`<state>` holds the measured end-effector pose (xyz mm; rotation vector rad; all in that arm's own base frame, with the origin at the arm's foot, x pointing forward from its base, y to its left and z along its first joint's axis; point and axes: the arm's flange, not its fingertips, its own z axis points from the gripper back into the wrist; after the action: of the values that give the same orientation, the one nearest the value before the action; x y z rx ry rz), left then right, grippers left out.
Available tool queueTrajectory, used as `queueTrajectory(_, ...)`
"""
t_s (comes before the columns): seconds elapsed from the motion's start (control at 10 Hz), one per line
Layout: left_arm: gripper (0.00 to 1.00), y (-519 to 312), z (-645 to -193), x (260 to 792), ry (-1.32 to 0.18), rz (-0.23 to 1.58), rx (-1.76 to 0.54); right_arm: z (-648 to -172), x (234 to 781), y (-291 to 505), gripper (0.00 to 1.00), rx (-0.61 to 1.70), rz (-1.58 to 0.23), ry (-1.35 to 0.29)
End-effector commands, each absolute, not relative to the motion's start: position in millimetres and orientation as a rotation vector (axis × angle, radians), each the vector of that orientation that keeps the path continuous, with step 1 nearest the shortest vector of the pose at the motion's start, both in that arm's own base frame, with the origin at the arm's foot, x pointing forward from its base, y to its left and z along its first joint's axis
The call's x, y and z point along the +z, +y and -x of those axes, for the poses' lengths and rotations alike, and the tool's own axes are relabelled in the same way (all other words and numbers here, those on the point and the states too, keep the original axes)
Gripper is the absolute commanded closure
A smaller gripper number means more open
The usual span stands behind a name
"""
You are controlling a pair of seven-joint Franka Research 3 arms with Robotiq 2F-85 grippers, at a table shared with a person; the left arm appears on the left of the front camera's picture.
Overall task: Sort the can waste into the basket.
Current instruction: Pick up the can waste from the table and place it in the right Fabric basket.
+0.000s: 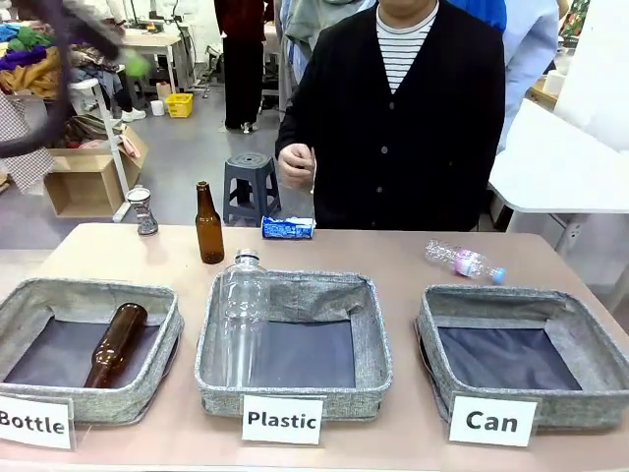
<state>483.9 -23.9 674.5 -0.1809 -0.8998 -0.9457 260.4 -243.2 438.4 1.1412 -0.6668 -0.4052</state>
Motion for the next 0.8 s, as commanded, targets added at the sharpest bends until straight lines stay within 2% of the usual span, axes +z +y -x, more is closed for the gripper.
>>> queueTrajectory(0.0, 0.0, 72, -428, 603, -0.923, 0.249, -0.84, -262, 439, -244, 0.0, -0.384, -1.152, -0.7)
queueTrajectory(0.2, 0.0, 129, -399, 541, -0.997, 0.313, -0.77, -262, 439, -244, 0.0, -0.384, -1.152, -0.7)
queueTrajectory(0.3, 0.0, 135, -391, 521, -0.961, 0.29, -0.759, -262, 439, -244, 0.0, -0.384, -1.152, -0.7)
queueTrajectory(0.7, 0.0, 120, -407, 513, -0.861, 0.239, -0.769, -262, 439, -244, 0.0, -0.384, -1.152, -0.7)
